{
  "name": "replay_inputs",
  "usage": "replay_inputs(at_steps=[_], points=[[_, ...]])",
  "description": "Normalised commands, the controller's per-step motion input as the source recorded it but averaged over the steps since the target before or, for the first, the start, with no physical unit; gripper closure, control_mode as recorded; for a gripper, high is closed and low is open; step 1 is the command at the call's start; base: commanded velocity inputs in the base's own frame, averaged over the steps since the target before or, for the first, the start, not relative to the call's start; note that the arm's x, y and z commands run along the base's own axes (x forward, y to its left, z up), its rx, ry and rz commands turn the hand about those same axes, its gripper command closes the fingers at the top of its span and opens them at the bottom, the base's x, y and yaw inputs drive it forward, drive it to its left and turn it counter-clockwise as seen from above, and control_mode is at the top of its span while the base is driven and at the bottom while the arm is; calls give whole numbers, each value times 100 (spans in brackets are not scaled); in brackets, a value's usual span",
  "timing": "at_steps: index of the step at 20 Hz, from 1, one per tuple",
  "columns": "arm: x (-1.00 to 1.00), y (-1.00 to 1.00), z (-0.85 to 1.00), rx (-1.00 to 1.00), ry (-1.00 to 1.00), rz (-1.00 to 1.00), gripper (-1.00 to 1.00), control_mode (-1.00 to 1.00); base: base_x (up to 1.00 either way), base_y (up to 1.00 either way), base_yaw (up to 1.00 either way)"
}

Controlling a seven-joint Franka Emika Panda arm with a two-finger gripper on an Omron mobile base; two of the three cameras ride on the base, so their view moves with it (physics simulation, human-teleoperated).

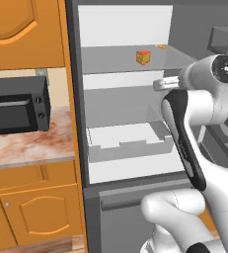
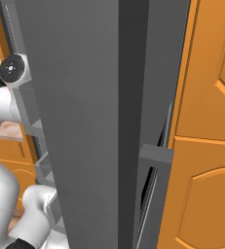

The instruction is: Pick the cheese from the fridge and the cheese grater from the cabinet and place them next to the salad bowl.

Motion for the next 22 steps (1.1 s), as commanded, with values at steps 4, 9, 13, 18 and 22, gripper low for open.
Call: replay_inputs(at_steps=[4, 9, 13, 18, 22], points=[[3, 0, 22, 0, -1, 0, -100, -100, 0, 0, 0], [1, 0, 43, 0, 0, 0, -100, -100, 0, 0, 0], [11, 0, 28, 0, 0, -4, -100, -100, 0, 0, 0], [19, 0, 12, 0, -2, -3, -100, -100, 0, 0, 0], [20, 0, 0, 0, 0, 0, -100, -100, 0, 0, 0]])
